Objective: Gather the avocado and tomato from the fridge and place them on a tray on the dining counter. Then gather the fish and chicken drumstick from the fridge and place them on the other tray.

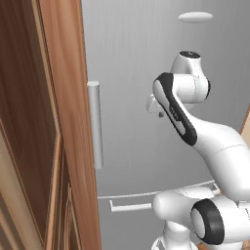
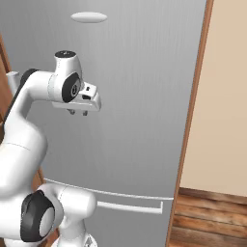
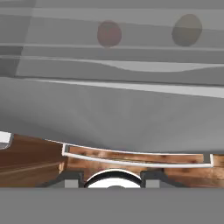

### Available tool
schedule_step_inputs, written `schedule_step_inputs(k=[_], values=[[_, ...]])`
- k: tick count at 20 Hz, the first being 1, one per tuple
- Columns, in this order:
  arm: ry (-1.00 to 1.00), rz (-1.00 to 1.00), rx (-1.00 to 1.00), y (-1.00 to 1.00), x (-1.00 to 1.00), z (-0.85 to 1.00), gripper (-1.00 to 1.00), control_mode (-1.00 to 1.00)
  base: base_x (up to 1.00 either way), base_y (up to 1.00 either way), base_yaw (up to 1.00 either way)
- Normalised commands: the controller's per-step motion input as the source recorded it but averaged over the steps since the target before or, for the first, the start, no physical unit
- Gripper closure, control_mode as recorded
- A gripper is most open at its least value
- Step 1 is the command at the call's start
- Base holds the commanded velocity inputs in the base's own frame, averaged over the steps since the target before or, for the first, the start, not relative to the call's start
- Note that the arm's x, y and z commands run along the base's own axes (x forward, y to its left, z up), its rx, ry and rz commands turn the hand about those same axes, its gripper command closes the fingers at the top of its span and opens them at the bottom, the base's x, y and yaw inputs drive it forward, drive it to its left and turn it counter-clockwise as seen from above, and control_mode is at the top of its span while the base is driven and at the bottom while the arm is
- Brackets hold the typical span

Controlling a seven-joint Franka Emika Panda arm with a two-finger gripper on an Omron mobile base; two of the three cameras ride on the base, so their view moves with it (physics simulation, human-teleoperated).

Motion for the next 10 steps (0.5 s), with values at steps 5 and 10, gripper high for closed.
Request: schedule_step_inputs(k=[5, 10], values=[[-0.18, 0.0, 0.0, 0.0, -0.46, 0.05, -1.0, -1.0, 0.0, 0.0, 0.0], [-0.23, 0.0, 0.0, 0.0, -0.84, 0.0, -1.0, -1.0, 0.0, 0.0, 0.0]])
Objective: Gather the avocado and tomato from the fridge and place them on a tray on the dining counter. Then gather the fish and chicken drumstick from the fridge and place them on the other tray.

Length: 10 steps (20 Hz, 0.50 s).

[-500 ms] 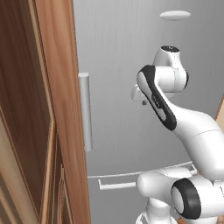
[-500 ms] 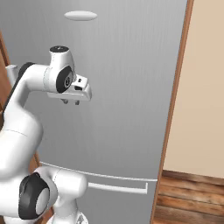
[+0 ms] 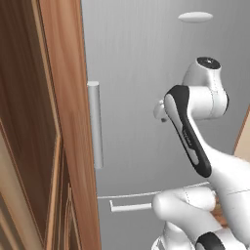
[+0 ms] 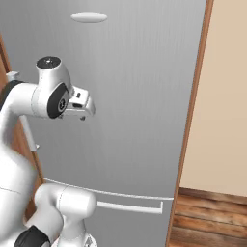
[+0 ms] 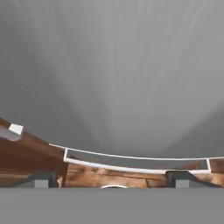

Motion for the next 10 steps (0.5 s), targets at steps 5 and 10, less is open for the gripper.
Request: schedule_step_inputs(k=[5, 10], values=[[-0.35, 0.0, 0.0, 0.0, -0.71, 0.25, -1.0, -1.0, 0.0, 0.0, 0.0], [-0.24, 0.0, 0.0, 0.0, -0.49, 0.24, -1.0, -1.0, 0.0, 0.0, 0.0]])
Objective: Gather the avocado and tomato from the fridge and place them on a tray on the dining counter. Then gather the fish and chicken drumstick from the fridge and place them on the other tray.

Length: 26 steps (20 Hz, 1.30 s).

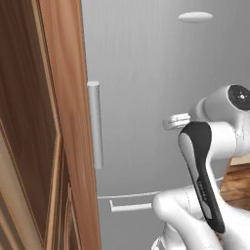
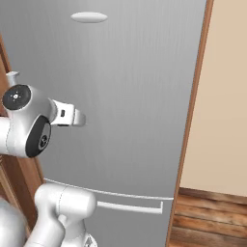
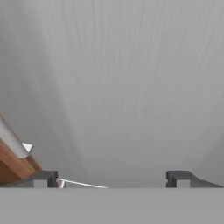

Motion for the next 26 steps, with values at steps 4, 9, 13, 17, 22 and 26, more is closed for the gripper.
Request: schedule_step_inputs(k=[4, 9, 13, 17, 22, 26], values=[[-0.17, 0.0, 0.0, 0.01, -0.42, 0.38, -1.0, -1.0, 0.0, 0.0, 0.0], [-0.08, 0.0, 0.0, 0.02, -0.27, 0.2, -1.0, 1.0, -0.49, 0.01, 0.0], [0.0, 0.0, 0.0, 0.0, 0.0, 0.0, -1.0, 1.0, -0.87, 0.14, 0.0], [0.0, 0.0, 0.0, 0.0, 0.0, 0.0, -1.0, 1.0, -0.83, 0.24, 0.02], [0.0, 0.0, 0.0, 0.0, 0.0, 0.0, -1.0, 1.0, -0.68, 0.3, 0.02], [0.0, 0.0, 0.0, 0.0, 0.0, 0.0, -1.0, 1.0, -0.35, 0.54, 0.01]])
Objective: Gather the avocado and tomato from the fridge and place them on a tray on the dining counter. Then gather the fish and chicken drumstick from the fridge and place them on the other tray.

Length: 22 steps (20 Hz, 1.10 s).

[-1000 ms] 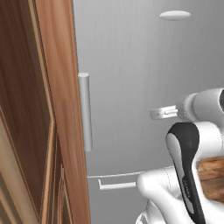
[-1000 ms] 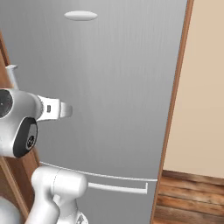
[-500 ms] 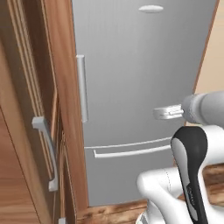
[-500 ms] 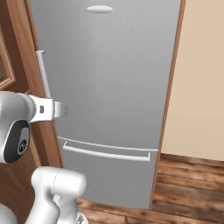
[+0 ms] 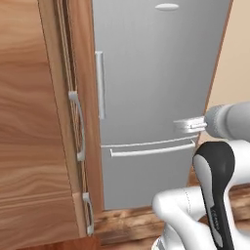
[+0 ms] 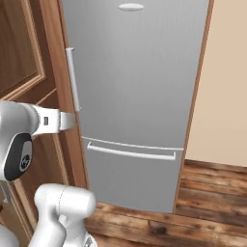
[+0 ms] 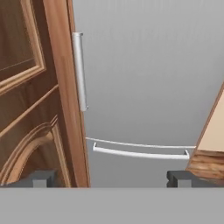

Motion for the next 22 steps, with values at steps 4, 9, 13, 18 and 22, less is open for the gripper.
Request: schedule_step_inputs(k=[4, 9, 13, 18, 22], values=[[0.0, 0.0, 0.0, 0.0, 0.0, 0.0, -1.0, 1.0, -0.01, 0.96, 0.0], [0.0, 0.0, 0.0, 0.0, 0.0, 0.0, -1.0, 1.0, 0.2, 0.05, 0.1], [0.0, 0.0, 0.0, 0.0, 0.0, 0.0, -1.0, 1.0, 0.25, -0.17, 0.09], [0.0, 0.0, 0.0, 0.0, 0.0, 0.0, -1.0, 1.0, 0.3, 0.05, 0.02], [0.0, 0.0, 0.0, 0.0, 0.0, 0.0, -1.0, 1.0, 0.25, 0.09, 0.01]])
